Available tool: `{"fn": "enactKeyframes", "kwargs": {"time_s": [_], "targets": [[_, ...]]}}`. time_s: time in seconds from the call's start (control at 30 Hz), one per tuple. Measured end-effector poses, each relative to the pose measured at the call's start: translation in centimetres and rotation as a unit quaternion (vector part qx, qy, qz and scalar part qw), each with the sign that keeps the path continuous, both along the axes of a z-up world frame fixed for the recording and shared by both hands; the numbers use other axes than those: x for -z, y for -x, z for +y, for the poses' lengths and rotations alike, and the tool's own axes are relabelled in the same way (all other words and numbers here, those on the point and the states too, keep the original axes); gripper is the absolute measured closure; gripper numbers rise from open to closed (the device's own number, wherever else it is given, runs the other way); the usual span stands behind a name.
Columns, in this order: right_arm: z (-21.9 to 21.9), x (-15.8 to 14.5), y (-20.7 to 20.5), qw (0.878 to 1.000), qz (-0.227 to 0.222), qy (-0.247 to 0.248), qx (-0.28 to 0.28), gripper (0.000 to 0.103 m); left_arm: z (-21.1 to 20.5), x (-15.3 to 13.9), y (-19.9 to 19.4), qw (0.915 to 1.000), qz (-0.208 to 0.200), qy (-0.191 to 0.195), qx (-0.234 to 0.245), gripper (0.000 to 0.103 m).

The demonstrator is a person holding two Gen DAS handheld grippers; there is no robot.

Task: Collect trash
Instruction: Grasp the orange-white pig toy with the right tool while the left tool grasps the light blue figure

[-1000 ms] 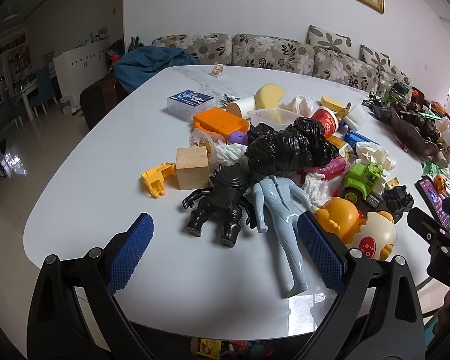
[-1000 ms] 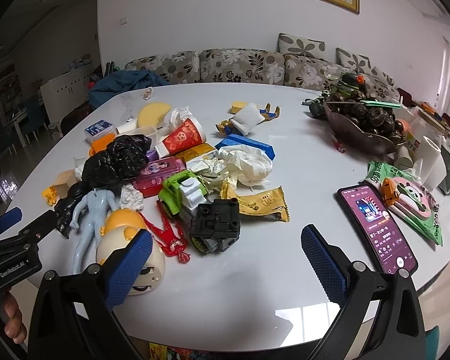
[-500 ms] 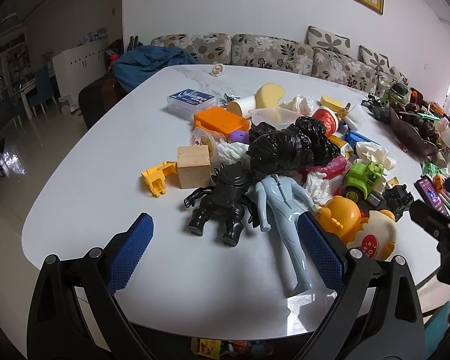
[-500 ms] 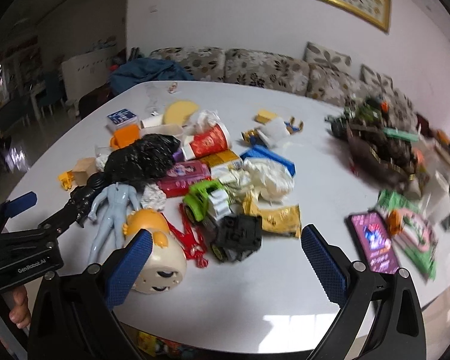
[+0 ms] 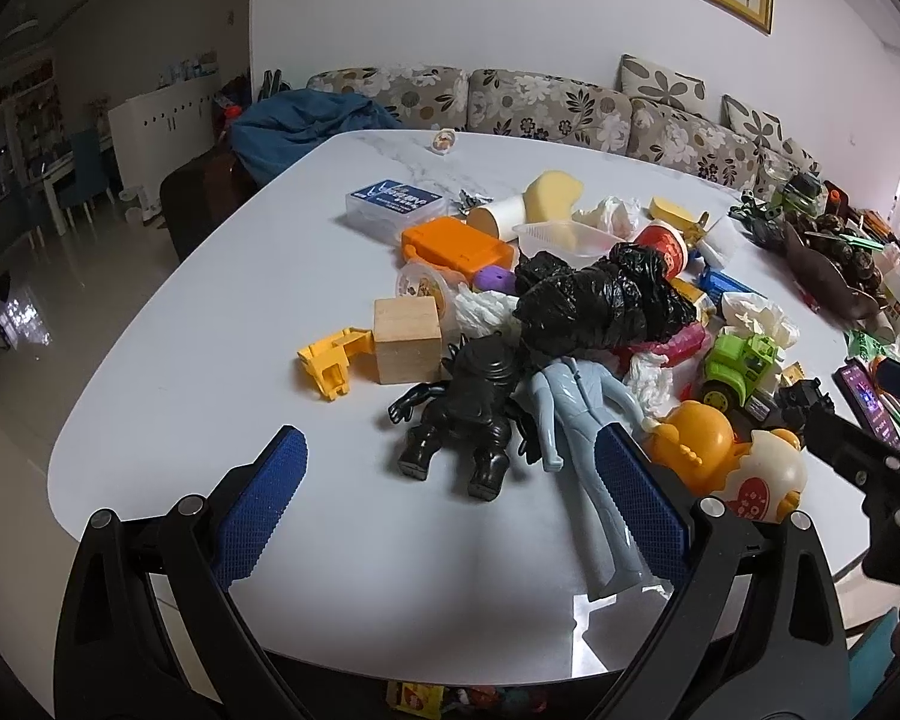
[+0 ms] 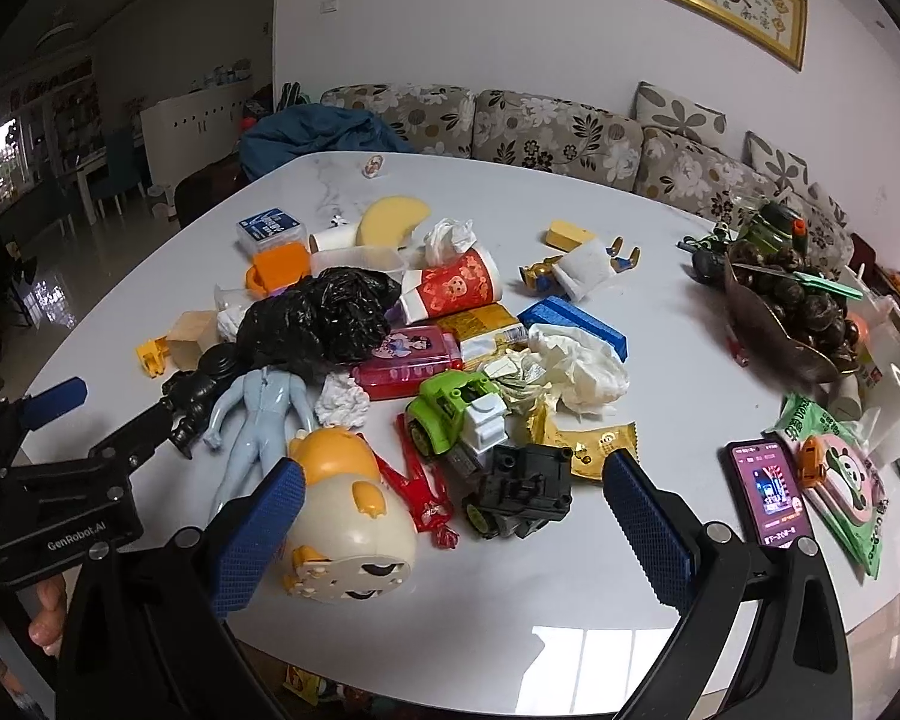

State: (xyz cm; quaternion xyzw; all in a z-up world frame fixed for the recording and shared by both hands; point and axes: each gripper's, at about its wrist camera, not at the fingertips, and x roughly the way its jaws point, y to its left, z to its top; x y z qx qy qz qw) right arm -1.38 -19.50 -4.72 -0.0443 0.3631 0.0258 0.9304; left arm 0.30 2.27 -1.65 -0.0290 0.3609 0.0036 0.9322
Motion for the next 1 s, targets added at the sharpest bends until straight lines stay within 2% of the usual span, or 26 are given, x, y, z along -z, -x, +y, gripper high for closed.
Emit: {"fn": "enactKeyframes", "kwargs": {"time_s": [0.43,0.5,0.57,0.63,0.73,0.93,0.97,1.0], "targets": [[0.2,0.1,-0.8,1.0,0.015,-0.009,-0.003,0.005,0.1,-0.8,-0.2,0.9999,-0.009,-0.013,-0.001,0.009],[0.8,0.2,-1.9,0.999,0.038,-0.013,-0.032,0.005,1.0,-0.8,-0.3,0.9998,-0.012,-0.011,-0.007,0.009],[1.4,0.5,-3.9,0.992,0.094,-0.019,-0.076,0.005,2.0,-0.7,-0.2,0.9998,-0.014,-0.008,-0.015,0.009],[1.9,1.2,-6.1,0.978,0.171,-0.03,-0.114,0.005,3.1,-0.6,-0.1,0.9996,-0.013,-0.002,-0.023,0.009],[2.4,1.6,-7.8,0.954,0.25,-0.045,-0.157,0.005,4.4,-0.4,0.3,0.9995,-0.012,0.005,-0.03,0.009],[3.5,3.2,-10.2,0.912,0.356,-0.058,-0.195,0.006,5.5,0.0,0.7,0.9993,-0.013,0.008,-0.033,0.009],[3.7,3.8,-10.6,0.905,0.372,-0.054,-0.198,0.008,5.6,0.1,0.7,0.9993,-0.011,0.012,-0.033,0.009],[3.9,4.4,-11.1,0.9,0.384,-0.049,-0.198,0.015,5.7,0.2,0.7,0.9993,-0.009,0.016,-0.033,0.009]]}}
